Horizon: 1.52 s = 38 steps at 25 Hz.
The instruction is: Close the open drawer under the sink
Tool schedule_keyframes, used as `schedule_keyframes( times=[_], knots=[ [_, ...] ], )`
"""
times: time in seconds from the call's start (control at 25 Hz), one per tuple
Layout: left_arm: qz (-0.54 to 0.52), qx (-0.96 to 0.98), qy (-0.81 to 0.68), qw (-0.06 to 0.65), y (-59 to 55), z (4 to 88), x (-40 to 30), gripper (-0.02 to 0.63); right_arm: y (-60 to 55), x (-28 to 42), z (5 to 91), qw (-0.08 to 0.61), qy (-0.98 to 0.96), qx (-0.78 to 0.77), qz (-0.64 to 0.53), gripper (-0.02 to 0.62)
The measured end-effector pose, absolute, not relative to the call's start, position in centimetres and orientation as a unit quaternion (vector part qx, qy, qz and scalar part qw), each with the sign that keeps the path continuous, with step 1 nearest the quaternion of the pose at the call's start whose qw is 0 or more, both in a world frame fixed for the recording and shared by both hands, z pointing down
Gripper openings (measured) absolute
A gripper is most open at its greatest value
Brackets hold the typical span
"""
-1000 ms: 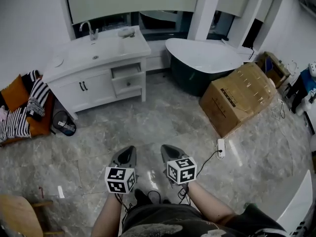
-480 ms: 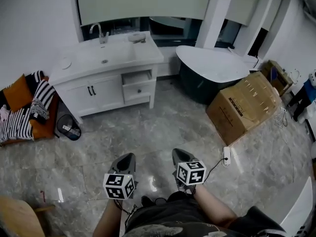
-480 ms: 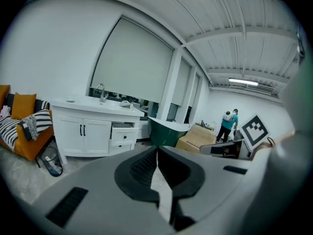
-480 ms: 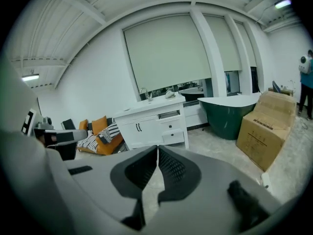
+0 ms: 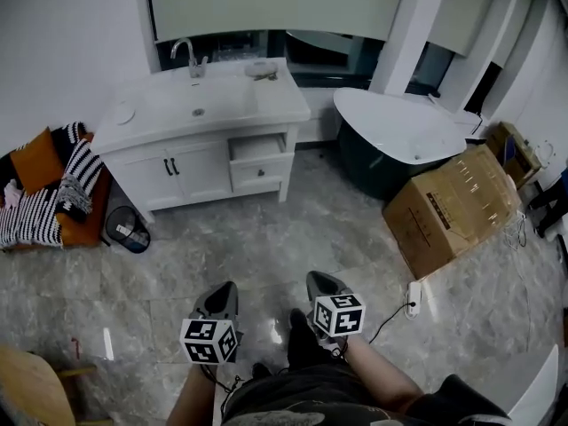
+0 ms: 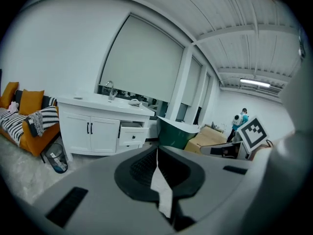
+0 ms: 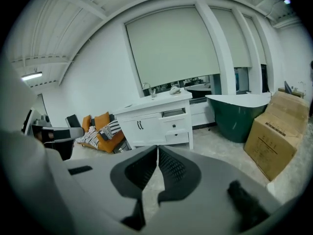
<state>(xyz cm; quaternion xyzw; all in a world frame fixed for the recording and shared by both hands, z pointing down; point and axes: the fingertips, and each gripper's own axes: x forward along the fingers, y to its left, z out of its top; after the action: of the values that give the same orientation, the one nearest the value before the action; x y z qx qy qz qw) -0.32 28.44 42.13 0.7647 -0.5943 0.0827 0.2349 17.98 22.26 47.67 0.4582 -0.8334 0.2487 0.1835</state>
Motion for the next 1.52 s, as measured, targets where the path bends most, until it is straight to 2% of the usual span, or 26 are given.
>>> schedule_keyframes(
  times=[0.56,0.76,1.16,1.52],
  knots=[
    [0.111,0.720,-0.642,0.238,14.3,42.8,1.5,0.017,6.1,18.8,49.0,0.195,-0.860,0.396,0.256,0.025],
    [0.112,0.699,-0.662,0.246,11.6,42.9,1.2,0.017,2.8,18.7,48.5,0.157,-0.873,0.368,0.279,0.026],
    [0.136,0.703,-0.651,0.254,7.4,44.6,2.8,0.017,-0.9,17.4,50.5,0.191,-0.885,0.332,0.263,0.026],
    [0.126,0.717,-0.620,0.291,2.3,48.2,-1.1,0.017,-5.1,14.3,53.9,0.228,-0.853,0.376,0.282,0.026]
  ],
)
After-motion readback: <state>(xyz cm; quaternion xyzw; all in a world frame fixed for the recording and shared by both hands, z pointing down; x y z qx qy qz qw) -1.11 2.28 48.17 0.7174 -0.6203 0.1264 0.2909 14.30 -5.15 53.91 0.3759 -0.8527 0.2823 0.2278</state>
